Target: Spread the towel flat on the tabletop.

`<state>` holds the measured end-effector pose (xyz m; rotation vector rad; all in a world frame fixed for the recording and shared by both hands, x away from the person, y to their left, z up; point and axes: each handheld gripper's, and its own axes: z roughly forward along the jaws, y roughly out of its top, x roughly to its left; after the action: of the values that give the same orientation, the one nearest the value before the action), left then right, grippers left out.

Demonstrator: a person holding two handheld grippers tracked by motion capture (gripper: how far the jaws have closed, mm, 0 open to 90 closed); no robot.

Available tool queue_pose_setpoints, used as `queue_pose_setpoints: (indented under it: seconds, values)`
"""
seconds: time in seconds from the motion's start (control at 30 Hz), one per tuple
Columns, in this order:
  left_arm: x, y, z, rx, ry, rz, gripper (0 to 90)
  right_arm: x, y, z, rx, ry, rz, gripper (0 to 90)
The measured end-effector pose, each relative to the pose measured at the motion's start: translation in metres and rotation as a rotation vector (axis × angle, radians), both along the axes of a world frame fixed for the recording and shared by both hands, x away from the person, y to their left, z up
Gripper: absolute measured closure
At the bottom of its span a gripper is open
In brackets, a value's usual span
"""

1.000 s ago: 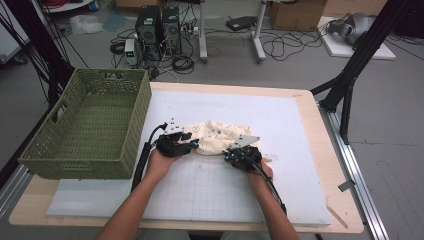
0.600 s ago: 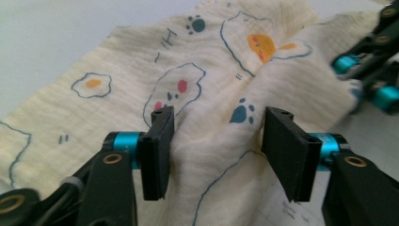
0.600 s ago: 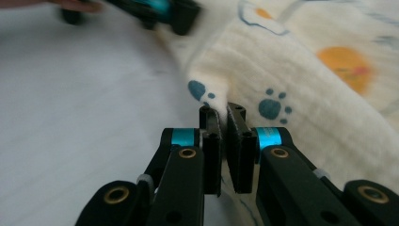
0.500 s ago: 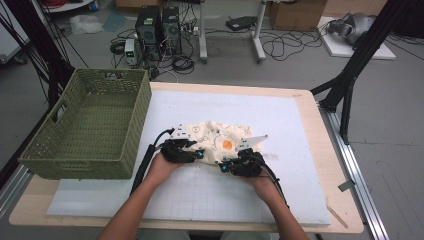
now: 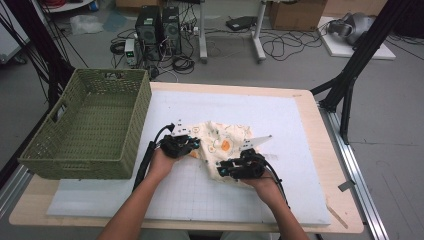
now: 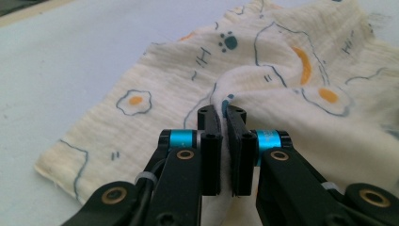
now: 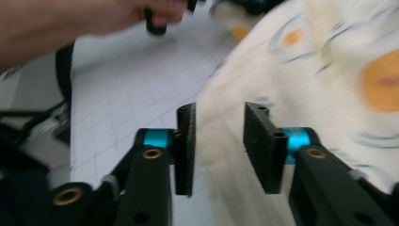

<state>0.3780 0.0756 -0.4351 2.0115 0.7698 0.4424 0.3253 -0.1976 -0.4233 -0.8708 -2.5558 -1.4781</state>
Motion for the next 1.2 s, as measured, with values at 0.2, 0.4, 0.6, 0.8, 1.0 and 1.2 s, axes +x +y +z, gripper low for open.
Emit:
queue_pose_setpoints:
  seconds: [0.2,0.4,0.6,0.8,1.0,1.2]
  values:
    - [0.005,-0.008,0.001,-0.003,0.013,-0.001,84.9,0.004,-0.024,0.001,-0.273,-0.156,-0.269,56.9]
    - [0.010,-0.021,0.003,-0.005,0.026,-0.019,84.9,0.008,-0.031,-0.015,-0.342,-0.105,-0.265,86.9]
    - [0.011,-0.039,0.000,-0.010,0.014,-0.007,80.7,0.008,-0.043,-0.012,-0.368,-0.157,-0.312,89.3]
    - [0.013,-0.039,0.001,-0.045,0.037,0.051,41.3,0.013,-0.067,-0.015,-0.483,-0.202,-0.483,89.2]
    - [0.003,-0.023,0.015,-0.108,0.021,0.056,38.5,0.016,-0.071,-0.016,-0.536,-0.222,-0.570,88.5]
    - [-0.022,0.000,0.019,-0.138,0.009,-0.040,54.8,0.016,-0.072,-0.016,-0.530,-0.217,-0.561,88.1]
